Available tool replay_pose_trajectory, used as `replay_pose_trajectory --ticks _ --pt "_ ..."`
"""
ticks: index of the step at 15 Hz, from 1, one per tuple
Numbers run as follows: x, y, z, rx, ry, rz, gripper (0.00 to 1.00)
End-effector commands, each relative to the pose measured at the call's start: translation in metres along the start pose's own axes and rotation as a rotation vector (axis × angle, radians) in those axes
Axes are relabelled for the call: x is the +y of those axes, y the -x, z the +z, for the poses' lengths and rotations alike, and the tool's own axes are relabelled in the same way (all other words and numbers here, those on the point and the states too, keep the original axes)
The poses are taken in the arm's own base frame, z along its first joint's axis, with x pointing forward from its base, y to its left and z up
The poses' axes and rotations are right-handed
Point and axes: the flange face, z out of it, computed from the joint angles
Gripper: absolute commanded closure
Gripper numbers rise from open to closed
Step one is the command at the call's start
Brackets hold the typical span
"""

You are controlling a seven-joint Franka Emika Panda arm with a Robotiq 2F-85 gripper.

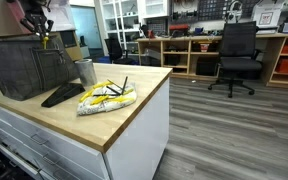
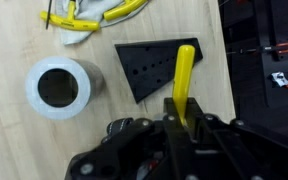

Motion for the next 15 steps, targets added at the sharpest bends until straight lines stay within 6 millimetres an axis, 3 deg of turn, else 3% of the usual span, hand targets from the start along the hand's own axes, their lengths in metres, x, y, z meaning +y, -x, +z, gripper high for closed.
replay_pose_trajectory --ticks 1,9,15 --pt "-0.021 0.015 0.013 0.000 -0.014 0.062 0.96" --pt "-0.043 0.014 0.033 0.004 -0.034 0.106 0.96" --pt "-0.044 0.008 0.044 0.003 0.040 0.083 0.96"
